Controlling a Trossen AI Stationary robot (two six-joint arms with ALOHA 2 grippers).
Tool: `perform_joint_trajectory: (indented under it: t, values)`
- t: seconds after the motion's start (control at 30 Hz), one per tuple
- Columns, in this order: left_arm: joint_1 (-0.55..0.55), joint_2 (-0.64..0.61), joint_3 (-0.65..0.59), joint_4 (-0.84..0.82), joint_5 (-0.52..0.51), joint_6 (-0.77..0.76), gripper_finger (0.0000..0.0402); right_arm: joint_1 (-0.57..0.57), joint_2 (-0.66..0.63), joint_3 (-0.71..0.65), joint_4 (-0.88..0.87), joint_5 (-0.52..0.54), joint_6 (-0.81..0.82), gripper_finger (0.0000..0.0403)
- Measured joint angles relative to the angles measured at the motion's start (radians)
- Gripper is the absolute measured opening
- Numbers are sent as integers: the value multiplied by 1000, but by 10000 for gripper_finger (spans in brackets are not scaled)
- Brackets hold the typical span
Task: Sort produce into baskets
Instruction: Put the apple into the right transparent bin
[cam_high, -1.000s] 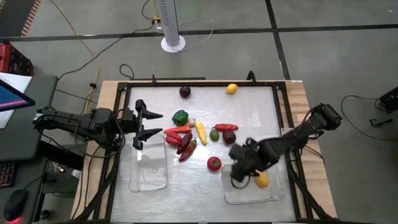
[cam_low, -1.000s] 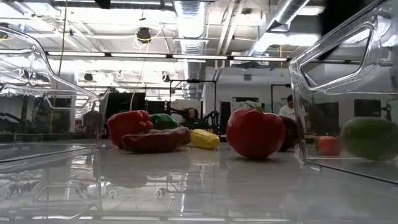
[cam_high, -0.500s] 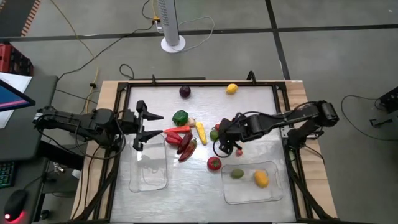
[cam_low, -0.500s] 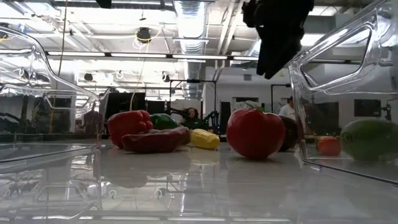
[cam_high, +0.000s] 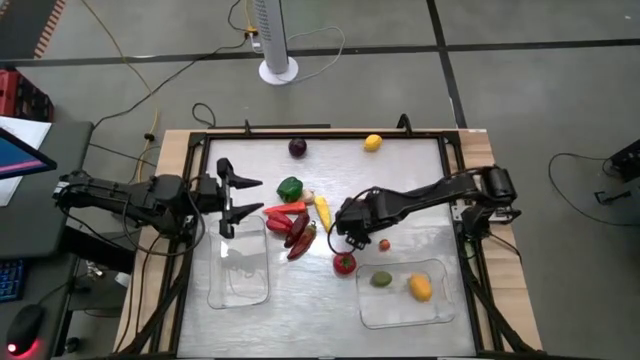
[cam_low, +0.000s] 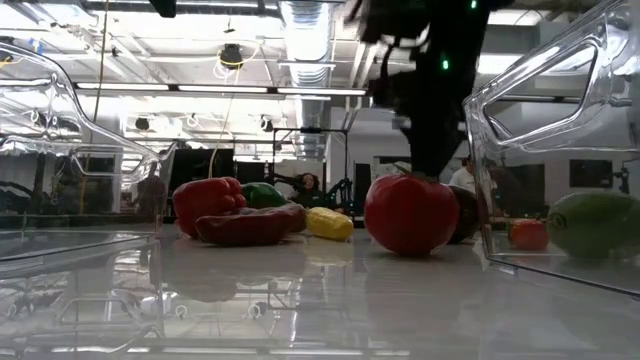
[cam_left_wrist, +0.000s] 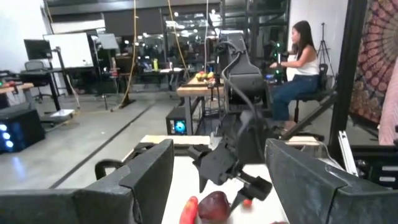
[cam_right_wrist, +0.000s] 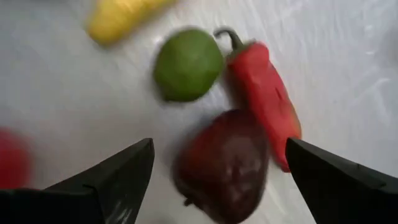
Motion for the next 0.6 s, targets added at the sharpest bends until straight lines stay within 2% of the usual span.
perform_joint_trajectory:
  t: [0.13, 0.3, 0.47, 0.6]
  values:
    - [0, 0, 0, -16, 0, -10, 240, 0, 37, 0, -60, 9, -1, 387]
    - [0, 0, 0, -27, 0, -13, 240, -7, 16, 0, -82, 36, 7, 387]
    - [0, 0, 0, -33, 1, -28, 240, -23, 15, -14, -53, -41, -5, 379]
    - [0, 0, 0, -39, 1, -38, 240, -46, 16, -97, 5, -108, 17, 368]
